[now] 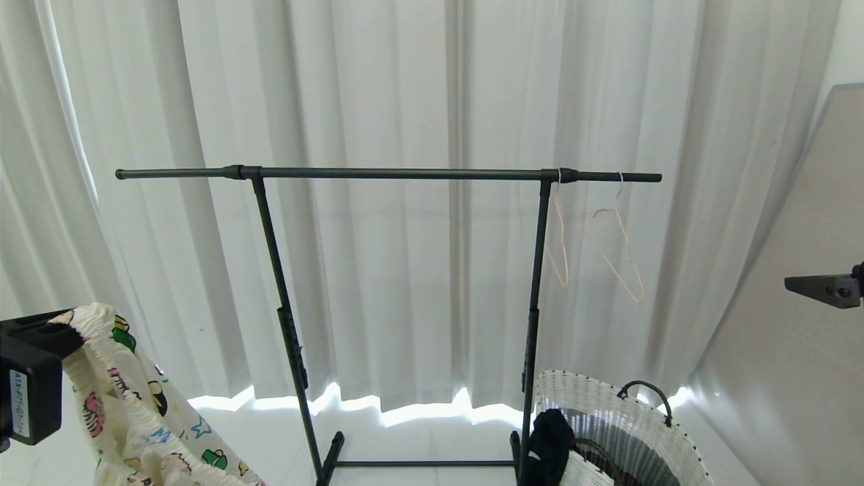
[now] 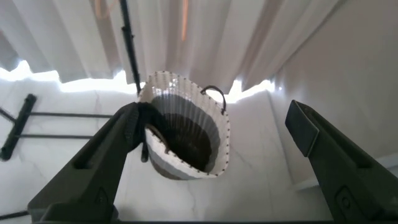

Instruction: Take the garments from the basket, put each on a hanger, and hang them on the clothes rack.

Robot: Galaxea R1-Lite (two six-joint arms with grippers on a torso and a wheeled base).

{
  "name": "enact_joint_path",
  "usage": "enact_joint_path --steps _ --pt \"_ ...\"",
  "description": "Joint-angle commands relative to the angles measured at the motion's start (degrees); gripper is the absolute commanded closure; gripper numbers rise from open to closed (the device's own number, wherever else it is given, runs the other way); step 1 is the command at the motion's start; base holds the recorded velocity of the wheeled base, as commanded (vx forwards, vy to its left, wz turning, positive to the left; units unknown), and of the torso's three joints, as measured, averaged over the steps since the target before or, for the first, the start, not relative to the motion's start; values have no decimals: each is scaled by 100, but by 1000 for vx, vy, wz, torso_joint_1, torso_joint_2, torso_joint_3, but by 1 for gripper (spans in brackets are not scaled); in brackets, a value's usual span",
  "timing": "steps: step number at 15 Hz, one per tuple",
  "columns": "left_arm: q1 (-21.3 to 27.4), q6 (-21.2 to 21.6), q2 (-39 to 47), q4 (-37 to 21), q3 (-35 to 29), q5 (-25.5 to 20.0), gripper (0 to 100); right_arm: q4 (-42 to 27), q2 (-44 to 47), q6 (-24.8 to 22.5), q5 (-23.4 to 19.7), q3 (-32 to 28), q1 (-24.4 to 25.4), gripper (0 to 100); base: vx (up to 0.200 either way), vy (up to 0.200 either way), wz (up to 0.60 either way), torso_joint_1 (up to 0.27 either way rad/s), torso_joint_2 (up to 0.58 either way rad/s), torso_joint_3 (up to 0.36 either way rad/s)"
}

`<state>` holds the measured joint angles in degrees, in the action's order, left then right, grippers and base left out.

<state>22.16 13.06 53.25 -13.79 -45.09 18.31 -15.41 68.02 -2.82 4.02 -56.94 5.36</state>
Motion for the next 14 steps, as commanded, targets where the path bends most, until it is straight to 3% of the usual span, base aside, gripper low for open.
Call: enact_joint_path --steps 1,2,14 --pt "-1 4 19 -1 1 6 100 -6 9 -8 -24 8 0 0 0 0 0 100 -207 -110" --pt "-1 13 36 -1 1 6 100 64 18 -8 -77 8 0 0 0 0 0 61 -105 -66" --pt "-1 4 36 -1 1 -12 100 381 282 -17 -227 -19 0 0 200 0 0 10 -9 -4"
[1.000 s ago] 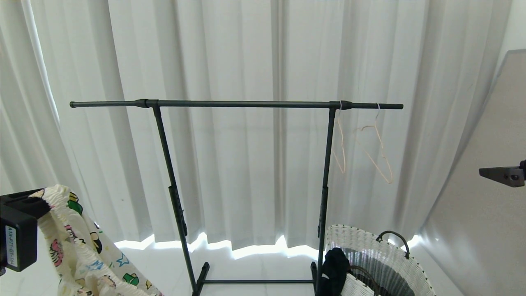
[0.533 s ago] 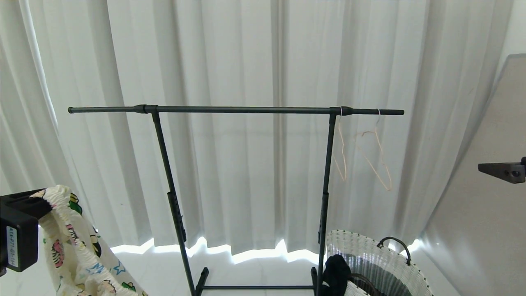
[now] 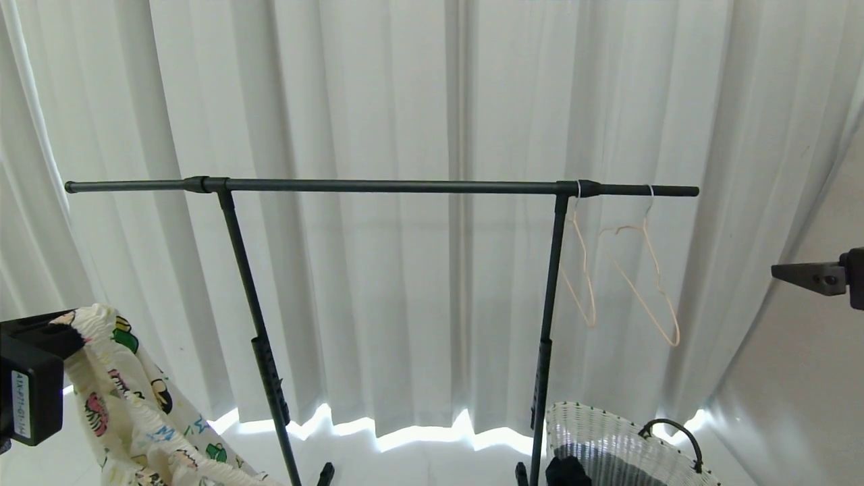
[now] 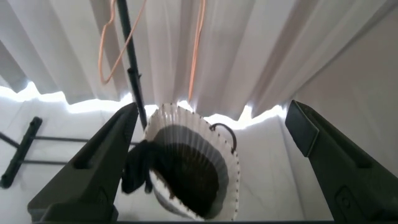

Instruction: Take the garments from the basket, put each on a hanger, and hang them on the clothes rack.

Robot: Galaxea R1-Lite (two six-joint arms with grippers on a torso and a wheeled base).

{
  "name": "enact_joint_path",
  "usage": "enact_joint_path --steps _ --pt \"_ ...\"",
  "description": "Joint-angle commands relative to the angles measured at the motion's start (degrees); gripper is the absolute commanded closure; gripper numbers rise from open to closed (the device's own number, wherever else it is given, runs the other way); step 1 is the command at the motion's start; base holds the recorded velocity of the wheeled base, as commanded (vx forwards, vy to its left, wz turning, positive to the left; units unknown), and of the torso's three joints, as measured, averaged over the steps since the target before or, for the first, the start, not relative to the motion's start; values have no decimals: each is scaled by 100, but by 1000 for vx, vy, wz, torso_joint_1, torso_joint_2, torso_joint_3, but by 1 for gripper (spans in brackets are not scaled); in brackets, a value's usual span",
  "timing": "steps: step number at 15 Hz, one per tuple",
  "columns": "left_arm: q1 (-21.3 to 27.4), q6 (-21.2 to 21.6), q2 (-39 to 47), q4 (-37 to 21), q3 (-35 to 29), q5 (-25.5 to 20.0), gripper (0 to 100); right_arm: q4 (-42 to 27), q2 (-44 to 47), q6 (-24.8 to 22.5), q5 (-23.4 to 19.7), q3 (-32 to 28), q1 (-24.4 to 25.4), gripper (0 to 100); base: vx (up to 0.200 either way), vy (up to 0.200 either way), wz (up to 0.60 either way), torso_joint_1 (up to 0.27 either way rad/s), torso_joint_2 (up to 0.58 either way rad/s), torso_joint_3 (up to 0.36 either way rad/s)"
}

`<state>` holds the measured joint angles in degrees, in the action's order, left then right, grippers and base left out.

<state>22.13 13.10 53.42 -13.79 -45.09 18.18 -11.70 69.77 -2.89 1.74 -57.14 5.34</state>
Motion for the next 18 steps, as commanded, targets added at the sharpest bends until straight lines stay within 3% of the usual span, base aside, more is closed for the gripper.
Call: enact_joint_path --steps 1,8,10,13,18 --pt "2 -1 19 -1 1 11 100 160 248 -1 1 18 2 0 200 0 0 2 -2 -2" --pt "2 17 28 -1 9 2 100 529 1065 25 1 71 -7 0 200 0 0 2 6 2" --pt "2 105 19 -1 9 2 100 581 1364 34 1 62 -33 0 0 0 0 0 0 0" --pt "2 588 -42 78 1 19 100 1065 2155 43 -7 71 -156 0 0 0 0 0 0 0" --pt "-42 606 -60 342 62 28 100 2190 3553 104 -7 80 -349 0 0 0 0 0 0 0"
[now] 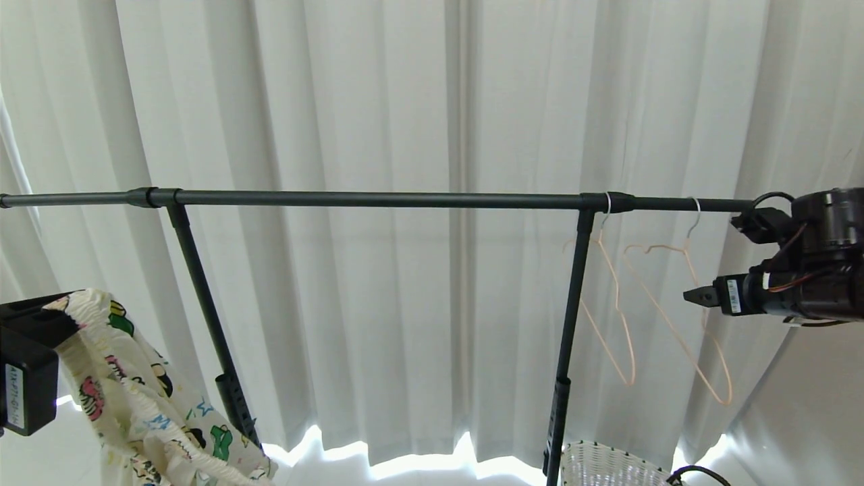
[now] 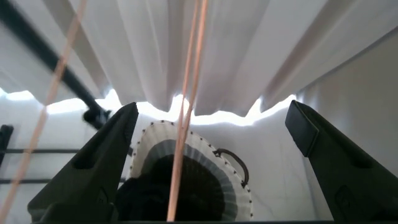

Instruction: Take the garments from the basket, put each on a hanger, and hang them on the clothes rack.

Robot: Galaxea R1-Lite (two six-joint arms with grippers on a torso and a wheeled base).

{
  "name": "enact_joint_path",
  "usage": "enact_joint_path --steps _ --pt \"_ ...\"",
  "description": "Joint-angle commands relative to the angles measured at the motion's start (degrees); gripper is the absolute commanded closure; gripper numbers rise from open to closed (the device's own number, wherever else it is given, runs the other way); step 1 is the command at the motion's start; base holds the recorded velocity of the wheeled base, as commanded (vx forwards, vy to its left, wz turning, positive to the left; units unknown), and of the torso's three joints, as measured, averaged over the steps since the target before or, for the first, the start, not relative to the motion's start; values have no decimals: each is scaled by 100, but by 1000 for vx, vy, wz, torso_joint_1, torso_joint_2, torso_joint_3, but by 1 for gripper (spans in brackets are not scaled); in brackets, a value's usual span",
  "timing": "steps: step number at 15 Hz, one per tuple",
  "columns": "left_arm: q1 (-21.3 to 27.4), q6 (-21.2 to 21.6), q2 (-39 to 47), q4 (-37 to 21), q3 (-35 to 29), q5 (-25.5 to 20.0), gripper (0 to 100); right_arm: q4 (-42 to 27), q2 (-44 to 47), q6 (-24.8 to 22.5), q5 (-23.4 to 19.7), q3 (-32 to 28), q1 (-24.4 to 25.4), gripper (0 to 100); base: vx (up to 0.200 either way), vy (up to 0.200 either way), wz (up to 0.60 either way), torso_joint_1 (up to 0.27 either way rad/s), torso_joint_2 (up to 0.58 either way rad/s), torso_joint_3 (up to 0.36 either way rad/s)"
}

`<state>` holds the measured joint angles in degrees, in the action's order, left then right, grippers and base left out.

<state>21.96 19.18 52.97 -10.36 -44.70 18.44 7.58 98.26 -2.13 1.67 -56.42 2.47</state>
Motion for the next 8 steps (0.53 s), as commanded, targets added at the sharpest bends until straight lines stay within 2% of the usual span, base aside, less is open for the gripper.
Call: enact_joint_path --steps 1,3,8 --pt "-42 -2 -41 8 93 1 100 499 923 143 0 -10 -72 0 0 0 0 0 0 0" --pt "-42 -2 -76 8 190 10 100 701 1205 345 0 -45 -80 0 0 0 0 0 0 0" --pt "-42 -2 -50 17 199 10 100 736 1433 363 -9 -106 -177 0 0 0 0 0 0 0"
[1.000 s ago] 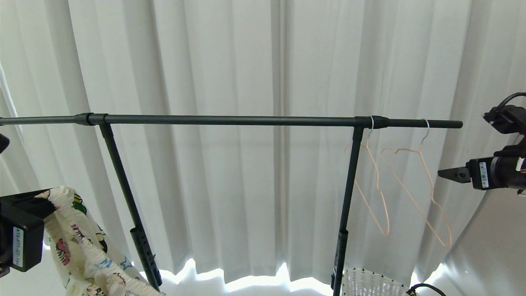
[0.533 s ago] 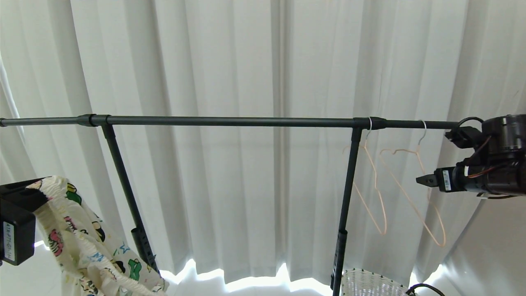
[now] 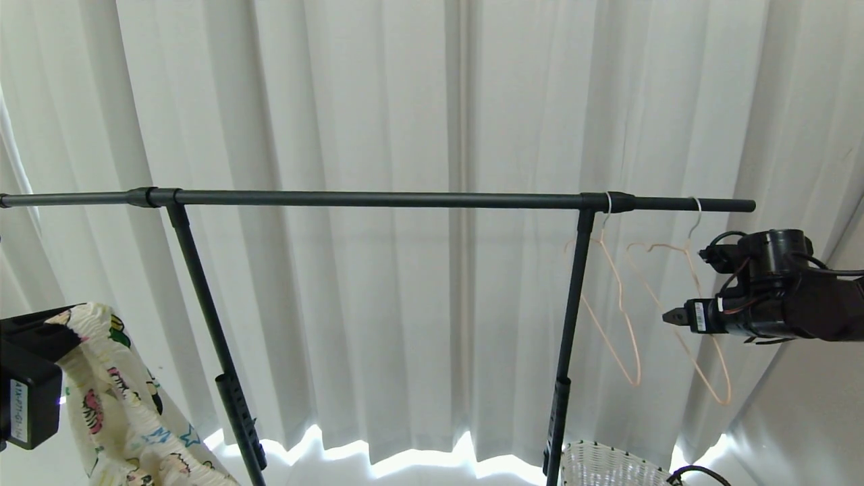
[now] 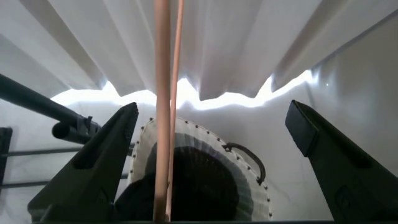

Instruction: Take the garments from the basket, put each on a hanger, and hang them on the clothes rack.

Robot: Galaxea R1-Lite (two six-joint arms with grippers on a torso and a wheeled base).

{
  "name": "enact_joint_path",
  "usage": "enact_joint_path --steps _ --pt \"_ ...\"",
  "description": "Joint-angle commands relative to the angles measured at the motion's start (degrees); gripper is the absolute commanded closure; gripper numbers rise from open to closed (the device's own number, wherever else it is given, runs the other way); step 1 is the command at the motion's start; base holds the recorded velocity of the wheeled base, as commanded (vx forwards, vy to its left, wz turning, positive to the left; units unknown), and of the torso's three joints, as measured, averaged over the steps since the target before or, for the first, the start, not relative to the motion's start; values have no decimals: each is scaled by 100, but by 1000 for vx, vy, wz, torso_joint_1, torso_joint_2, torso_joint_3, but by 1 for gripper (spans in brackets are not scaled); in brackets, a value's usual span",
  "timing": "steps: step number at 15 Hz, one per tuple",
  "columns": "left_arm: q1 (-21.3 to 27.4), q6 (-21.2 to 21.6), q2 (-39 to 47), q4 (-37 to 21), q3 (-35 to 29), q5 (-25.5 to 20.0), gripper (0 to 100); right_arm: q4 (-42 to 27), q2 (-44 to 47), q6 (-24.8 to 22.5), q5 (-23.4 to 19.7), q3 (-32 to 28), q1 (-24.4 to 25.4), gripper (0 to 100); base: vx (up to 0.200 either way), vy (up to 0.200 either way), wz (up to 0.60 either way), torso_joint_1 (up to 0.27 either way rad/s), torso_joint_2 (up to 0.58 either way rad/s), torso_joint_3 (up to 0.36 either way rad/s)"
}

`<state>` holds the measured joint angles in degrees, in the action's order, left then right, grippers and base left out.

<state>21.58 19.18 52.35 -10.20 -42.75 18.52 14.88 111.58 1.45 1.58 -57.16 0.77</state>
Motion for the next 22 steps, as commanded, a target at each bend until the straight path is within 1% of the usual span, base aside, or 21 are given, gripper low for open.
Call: enact_joint_path --steps 1,2,10,18,20,22 --pt "4 -2 12 1 13 3 100 6 101 -4 0 -32 -6 0 0 0 0 0 0 0" --pt "4 -2 12 1 4 3 100 6 101 -4 0 -32 -6 100 0 0 0 0 0 0" --pt "4 -10 -14 1 13 3 100 138 30 -4 0 -32 2 100 0 0 0 0 0 0" --pt "4 -19 -119 10 162 3 100 138 -444 13 0 47 2 100 0 0 0 0 0 0" --pt "4 -19 -119 10 171 -6 100 129 -673 13 0 153 11 100 0 0 0 0 0 0" --pt "4 -19 -93 10 171 -6 100 129 -945 -4 9 425 20 100 0 0 0 0 0 0"
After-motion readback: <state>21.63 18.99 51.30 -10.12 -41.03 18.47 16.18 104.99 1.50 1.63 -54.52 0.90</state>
